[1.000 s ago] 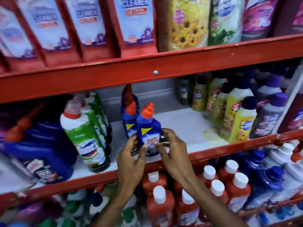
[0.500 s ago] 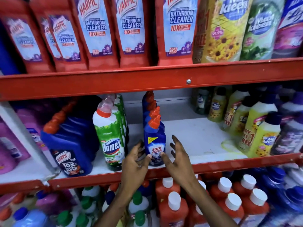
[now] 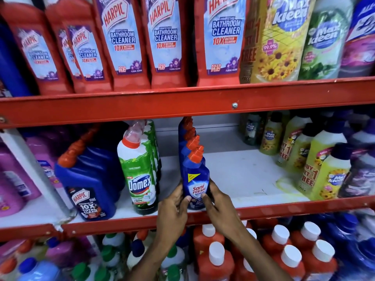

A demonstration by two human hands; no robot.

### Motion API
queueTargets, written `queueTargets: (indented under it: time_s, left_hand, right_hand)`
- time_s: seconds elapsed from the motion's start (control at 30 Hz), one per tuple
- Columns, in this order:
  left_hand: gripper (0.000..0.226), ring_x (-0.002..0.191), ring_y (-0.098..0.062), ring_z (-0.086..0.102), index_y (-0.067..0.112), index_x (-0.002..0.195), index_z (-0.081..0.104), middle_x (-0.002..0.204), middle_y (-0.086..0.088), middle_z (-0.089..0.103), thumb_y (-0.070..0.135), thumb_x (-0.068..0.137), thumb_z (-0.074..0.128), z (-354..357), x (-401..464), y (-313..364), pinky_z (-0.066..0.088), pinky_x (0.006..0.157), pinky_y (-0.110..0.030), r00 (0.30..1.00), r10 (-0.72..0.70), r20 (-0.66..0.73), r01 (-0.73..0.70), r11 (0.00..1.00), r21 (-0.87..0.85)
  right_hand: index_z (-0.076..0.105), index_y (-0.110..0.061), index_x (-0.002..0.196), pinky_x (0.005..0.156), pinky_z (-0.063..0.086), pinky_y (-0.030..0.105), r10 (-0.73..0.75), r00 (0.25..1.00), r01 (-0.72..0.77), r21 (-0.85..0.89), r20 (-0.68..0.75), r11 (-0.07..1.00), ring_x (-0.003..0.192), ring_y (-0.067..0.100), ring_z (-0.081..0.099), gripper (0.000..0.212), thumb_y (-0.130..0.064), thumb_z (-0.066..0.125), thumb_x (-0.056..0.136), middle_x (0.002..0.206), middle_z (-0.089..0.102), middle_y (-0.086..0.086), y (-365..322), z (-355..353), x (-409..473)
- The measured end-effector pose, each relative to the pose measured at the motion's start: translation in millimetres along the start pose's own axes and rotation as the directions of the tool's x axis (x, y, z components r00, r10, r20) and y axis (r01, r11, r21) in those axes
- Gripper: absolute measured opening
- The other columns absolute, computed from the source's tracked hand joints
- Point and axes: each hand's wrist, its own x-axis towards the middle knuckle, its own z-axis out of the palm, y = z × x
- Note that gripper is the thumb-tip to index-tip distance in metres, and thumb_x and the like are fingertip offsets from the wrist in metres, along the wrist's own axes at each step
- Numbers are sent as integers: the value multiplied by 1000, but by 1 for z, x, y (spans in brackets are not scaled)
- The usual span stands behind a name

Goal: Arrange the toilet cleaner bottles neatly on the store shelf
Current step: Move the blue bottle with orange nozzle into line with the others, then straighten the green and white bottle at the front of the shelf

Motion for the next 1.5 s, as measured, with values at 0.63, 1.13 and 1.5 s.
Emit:
queueTargets:
  time_s: [0.63,1.13,1.5]
  left_hand:
    - [38,113,0,66,31,132,61,126,14,70,26,94,62,-38,-29,8,55,91,-13,953,44,-301,-49,999,-10]
    - [47,110,-4,71,26,135,56,124,4,73,23,92,72,-122,-4,-39,60,97,-36,977,-120,-176,105,990,-94]
    - [46,108,6,68,23,135,57,124,8,72,11,93,70,-123,-1,-41,53,90,-9,988,-27,-150,5,989,-151]
  right_hand:
    - [51,-14,137,85,39,-5,26,834,48,119,-551,992,117,6,59,43,-15,52,95,138,59,-1,-35,22,-24]
    - [55,-22,137,92,57,36,-34,994,36,23,-103,999,103,9,70,40,-22,57,96,119,74,-4,-64,122,15]
    - [59,-20,132,97,56,25,-3,992,14,81,-126,997,108,-6,67,38,-17,62,95,121,73,-7,-62,123,13]
